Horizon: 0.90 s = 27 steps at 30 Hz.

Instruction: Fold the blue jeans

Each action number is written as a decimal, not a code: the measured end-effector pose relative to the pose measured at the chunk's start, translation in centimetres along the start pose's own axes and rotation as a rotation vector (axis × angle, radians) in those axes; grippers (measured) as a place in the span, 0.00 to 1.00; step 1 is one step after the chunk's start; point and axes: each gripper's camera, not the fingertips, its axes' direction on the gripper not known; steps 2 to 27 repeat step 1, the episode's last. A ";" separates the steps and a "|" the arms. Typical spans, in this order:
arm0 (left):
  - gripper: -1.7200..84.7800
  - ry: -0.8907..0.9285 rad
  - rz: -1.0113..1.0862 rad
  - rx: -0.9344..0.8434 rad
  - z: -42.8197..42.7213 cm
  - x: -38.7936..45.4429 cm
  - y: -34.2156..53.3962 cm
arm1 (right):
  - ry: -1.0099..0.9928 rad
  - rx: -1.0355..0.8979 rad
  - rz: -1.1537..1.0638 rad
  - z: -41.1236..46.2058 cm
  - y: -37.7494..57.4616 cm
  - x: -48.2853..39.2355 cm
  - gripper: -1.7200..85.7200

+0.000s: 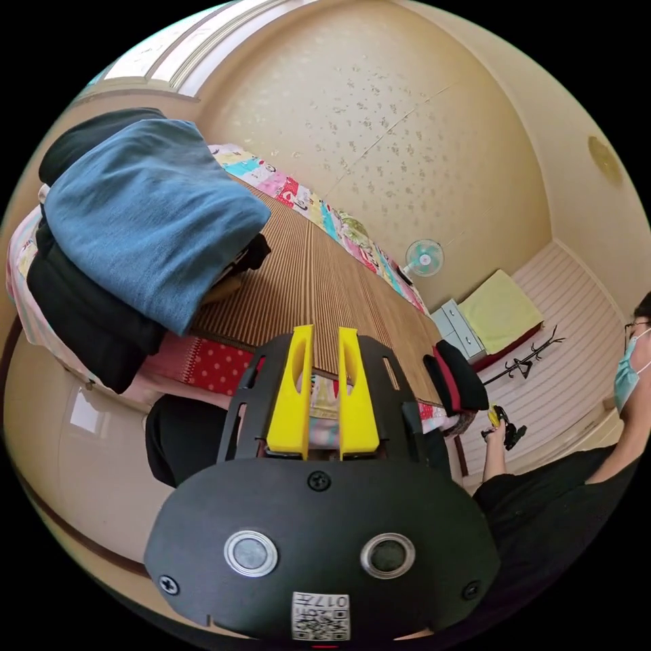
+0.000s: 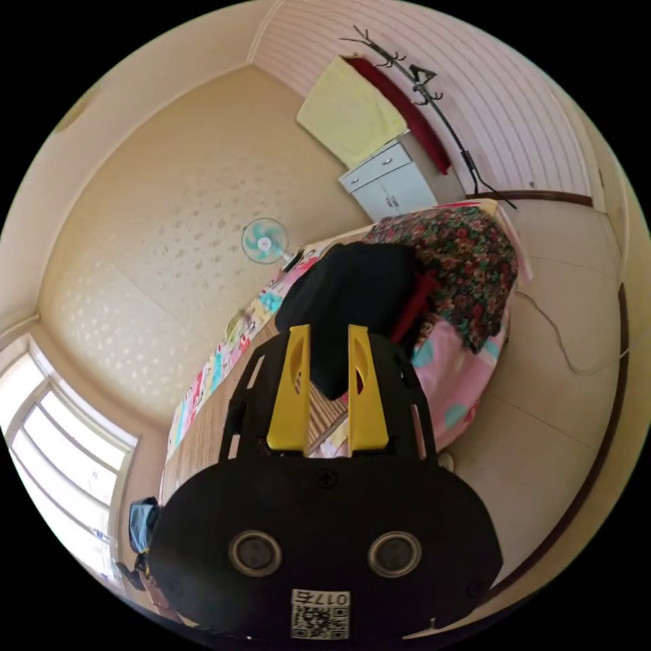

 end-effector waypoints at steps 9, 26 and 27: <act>0.09 0.011 0.012 0.007 0.2 0.2 0.2 | 0.005 0.021 0.022 -0.6 -2.0 1.2 0.12; 0.09 0.011 0.012 0.007 0.2 0.2 0.2 | 0.005 0.021 0.022 -0.6 -2.0 1.2 0.12; 0.09 0.011 0.012 0.007 0.2 0.2 0.2 | 0.005 0.021 0.022 -0.6 -2.0 1.2 0.12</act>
